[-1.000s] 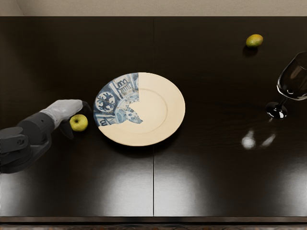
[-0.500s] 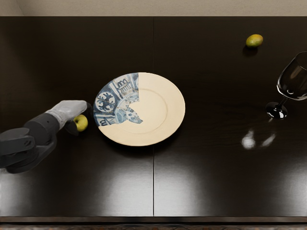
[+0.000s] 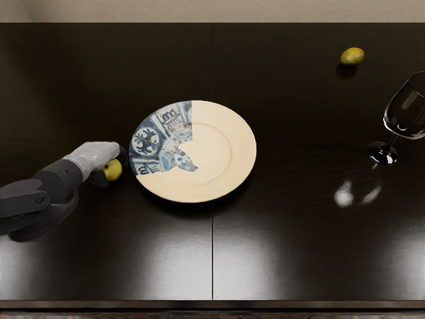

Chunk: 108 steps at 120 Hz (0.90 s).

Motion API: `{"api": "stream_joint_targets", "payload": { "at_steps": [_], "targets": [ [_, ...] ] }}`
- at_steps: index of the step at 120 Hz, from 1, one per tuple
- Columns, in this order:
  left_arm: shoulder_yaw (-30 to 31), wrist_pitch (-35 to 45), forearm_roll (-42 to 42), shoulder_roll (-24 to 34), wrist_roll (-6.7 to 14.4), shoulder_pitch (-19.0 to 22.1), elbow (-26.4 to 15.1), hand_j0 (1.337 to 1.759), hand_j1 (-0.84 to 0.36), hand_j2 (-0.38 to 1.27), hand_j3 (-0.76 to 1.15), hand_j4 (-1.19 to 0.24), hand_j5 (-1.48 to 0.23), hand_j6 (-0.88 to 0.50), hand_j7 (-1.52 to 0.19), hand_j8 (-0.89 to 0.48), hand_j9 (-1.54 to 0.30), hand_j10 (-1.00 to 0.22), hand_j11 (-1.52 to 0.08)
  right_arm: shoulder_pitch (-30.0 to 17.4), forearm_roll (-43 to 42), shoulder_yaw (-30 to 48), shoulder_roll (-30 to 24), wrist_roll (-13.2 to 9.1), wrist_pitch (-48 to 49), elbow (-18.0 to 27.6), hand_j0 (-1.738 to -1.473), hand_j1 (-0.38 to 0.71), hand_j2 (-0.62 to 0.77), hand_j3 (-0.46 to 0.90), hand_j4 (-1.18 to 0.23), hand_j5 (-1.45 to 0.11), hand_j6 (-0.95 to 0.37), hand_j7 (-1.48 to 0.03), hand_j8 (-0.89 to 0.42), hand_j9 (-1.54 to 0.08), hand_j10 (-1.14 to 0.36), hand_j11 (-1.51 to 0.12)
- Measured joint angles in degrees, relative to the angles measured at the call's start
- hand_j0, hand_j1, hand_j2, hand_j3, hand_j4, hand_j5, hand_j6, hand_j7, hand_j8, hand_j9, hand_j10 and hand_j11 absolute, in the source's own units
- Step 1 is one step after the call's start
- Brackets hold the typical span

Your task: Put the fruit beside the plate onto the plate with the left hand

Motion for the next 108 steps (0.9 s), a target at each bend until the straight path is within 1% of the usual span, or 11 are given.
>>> {"api": "stream_joint_targets", "payload": {
  "at_steps": [4, 21, 32, 36, 47, 52, 71, 81, 90, 98, 108],
  "targets": [
    [0.0, 0.0, 0.0, 0.0, 0.0, 0.0, 0.0, 1.663, -0.31, 0.03, 0.37, -0.57, -0.76, -0.37, -0.76, -0.4, -0.76, -0.57, -0.76, 0.0, 0.0, 0.0, 0.0, 0.0, 0.0, 0.0, -1.658, -0.35, 0.0, 0.0, 0.0, 0.0, 0.0, 0.0, 0.0, 0.0, 0.0, 0.0],
    [0.0, -0.1, -0.3, 0.1, 0.0, -0.1, 0.0, 1.659, -0.33, 0.05, 0.36, -0.6, -0.85, -0.34, -0.85, -0.37, -0.85, -0.62, -0.85, 0.0, 0.0, 0.0, 0.0, 0.0, 0.0, 0.0, -1.658, -0.35, 0.0, 0.0, 0.0, 0.0, 0.0, 0.0, 0.0, 0.0, 0.0, 0.0],
    [0.0, -0.2, -0.4, 0.1, 0.0, -0.3, 0.0, 1.654, -0.34, 0.15, 0.28, -0.58, -0.92, -0.31, -0.91, -0.36, -0.91, -0.66, -0.91, 0.0, 0.0, 0.0, 0.0, 0.0, 0.0, 0.0, -1.658, -0.35, 0.0, 0.0, 0.0, 0.0, 0.0, 0.0, 0.0, 0.0, 0.0, 0.0],
    [0.0, -0.2, -0.5, 0.4, 0.0, -0.4, 0.0, 1.652, -0.34, 0.12, 0.26, -0.57, -0.94, -0.3, -0.93, -0.35, -0.93, -0.67, -0.93, 0.0, 0.0, 0.0, 0.0, 0.0, 0.0, 0.0, -1.658, -0.35, 0.0, 0.0, 0.0, 0.0, 0.0, 0.0, 0.0, 0.0, 0.0, 0.0],
    [-0.1, -0.7, -0.9, 0.7, 0.0, -1.2, 0.3, 1.65, -0.41, 0.26, 0.17, -0.52, -0.98, -0.26, -0.97, -0.31, -0.96, -0.7, -0.97, 0.0, 0.0, 0.0, 0.0, 0.0, 0.0, 0.0, -1.658, -0.35, 0.0, 0.0, 0.0, 0.0, 0.0, 0.0, 0.0, 0.0, 0.0, 0.0],
    [-0.3, -1.3, -1.0, 1.0, 0.0, -1.5, 0.4, 1.649, -0.41, 0.28, 0.14, -0.51, -1.0, -0.24, -0.98, -0.3, -0.97, -0.7, -0.98, 0.0, 0.0, 0.0, 0.0, 0.0, 0.0, 0.0, -1.658, -0.35, 0.0, 0.0, 0.0, 0.0, 0.0, 0.0, 0.0, 0.0, 0.0, 0.0],
    [-0.7, -4.0, -2.9, 2.5, 0.0, -7.3, 0.8, 1.649, -0.41, 0.29, 0.06, -0.49, -1.03, -0.23, -1.0, -0.3, -0.99, -0.71, -0.99, 0.0, 0.0, 0.0, 0.0, 0.0, 0.0, 0.0, -1.658, -0.35, 0.0, 0.0, 0.0, 0.0, 0.0, 0.0, 0.0, 0.0, 0.0, 0.0],
    [-0.8, -5.3, -4.3, 2.0, 0.0, -9.1, 0.8, 1.649, -0.43, 0.34, 0.04, -0.49, -1.04, -0.22, -1.01, -0.31, -0.99, -0.71, -0.99, 0.0, 0.0, 0.0, 0.0, 0.0, 0.0, 0.0, -1.658, -0.35, 0.0, 0.0, 0.0, 0.0, 0.0, 0.0, 0.0, 0.0, 0.0, 0.0],
    [-1.1, -5.9, -5.3, 1.8, 0.0, -10.5, 0.7, 1.649, -0.41, 0.29, 0.03, -0.49, -1.06, -0.22, -1.03, -0.31, -0.99, -0.72, -0.99, 0.0, 0.0, 0.0, 0.0, 0.0, 0.0, 0.0, -1.658, -0.35, 0.0, 0.0, 0.0, 0.0, 0.0, 0.0, 0.0, 0.0, 0.0, 0.0],
    [-1.4, -6.1, -5.9, -0.3, 0.0, -12.3, 0.6, 1.649, -0.38, 0.25, 0.02, -0.52, -1.06, -0.25, -1.03, -0.31, -0.99, -0.71, -0.99, 0.0, 0.0, 0.0, 0.0, 0.0, 0.0, 0.0, -1.658, -0.35, 0.0, 0.0, 0.0, 0.0, 0.0, 0.0, 0.0, 0.0, 0.0, 0.0],
    [-1.8, -6.3, -6.7, -3.4, 0.0, -13.0, 0.6, 1.648, -0.34, 0.21, 0.01, -0.56, -1.05, -0.27, -1.04, -0.33, -0.99, -0.71, -0.99, 0.0, 0.0, 0.0, 0.0, 0.0, 0.0, 0.0, -1.658, -0.35, 0.0, 0.0, 0.0, 0.0, 0.0, 0.0, 0.0, 0.0, 0.0, 0.0]
  ]
}}
